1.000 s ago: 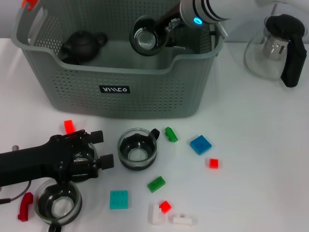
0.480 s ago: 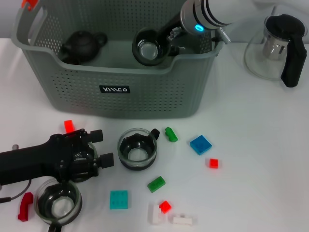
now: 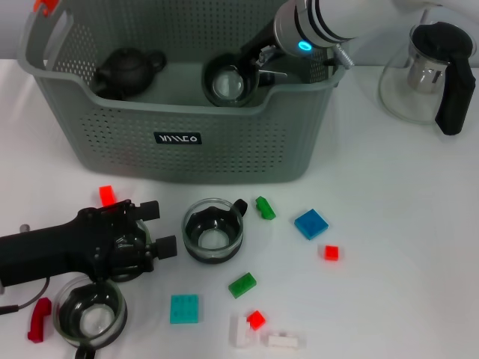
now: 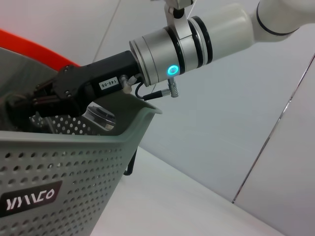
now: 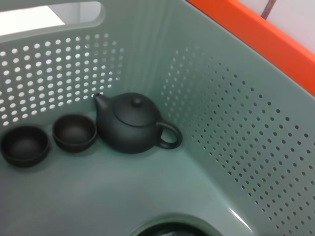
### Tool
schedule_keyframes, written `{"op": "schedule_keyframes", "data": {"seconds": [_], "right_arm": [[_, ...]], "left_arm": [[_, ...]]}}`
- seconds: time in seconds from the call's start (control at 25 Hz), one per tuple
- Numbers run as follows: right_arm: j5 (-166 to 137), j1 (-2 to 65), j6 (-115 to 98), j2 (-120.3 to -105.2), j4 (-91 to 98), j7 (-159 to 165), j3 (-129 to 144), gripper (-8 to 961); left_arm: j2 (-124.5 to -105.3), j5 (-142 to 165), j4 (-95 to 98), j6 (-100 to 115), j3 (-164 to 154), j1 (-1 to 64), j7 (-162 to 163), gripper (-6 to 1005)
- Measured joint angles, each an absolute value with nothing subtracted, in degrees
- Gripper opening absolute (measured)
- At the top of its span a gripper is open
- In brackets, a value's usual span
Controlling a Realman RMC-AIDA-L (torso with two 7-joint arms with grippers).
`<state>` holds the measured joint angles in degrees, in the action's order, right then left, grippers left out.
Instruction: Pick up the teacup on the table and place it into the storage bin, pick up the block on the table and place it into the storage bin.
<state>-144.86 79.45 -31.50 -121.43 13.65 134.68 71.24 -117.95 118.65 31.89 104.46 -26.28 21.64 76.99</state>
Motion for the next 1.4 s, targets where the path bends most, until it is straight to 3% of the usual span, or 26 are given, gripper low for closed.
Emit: {"op": "schedule_keyframes", "data": {"seconds": [0.16, 0.6, 1.12, 1.28, 1.32, 1.4], "right_arm": [[-144.7, 79.7, -32.0, -121.46, 13.9, 134.7, 71.9, 163], [-141.7, 77.9, -35.1, -120.42, 18.8, 135.3, 71.1, 392], [-122.4, 60.0, -57.2, -119.97, 53.8, 126.0, 67.8, 936], [-108.1, 50.7, -66.5, -119.87, 64.5, 117.5, 63.9, 926], [-101.3, 45.8, -71.2, -119.89, 67.5, 111.5, 61.7, 924], [-97.4, 43.0, -73.8, -119.86, 68.1, 107.8, 60.5, 922]], "left_arm": [[-117.95, 118.6, 31.7, 104.4, -26.3, 21.7, 77.0, 887], [-117.95, 118.6, 31.7, 103.7, -26.3, 21.7, 77.0, 887], [-117.63, 118.3, 31.6, 104.0, -26.0, 21.7, 77.0, 878], [-117.49, 118.2, 31.6, 104.3, -25.9, 22.0, 77.2, 873], [-117.50, 118.2, 31.6, 104.3, -25.9, 22.1, 77.3, 871], [-117.50, 118.1, 31.6, 104.2, -25.9, 22.2, 77.3, 869]]}}
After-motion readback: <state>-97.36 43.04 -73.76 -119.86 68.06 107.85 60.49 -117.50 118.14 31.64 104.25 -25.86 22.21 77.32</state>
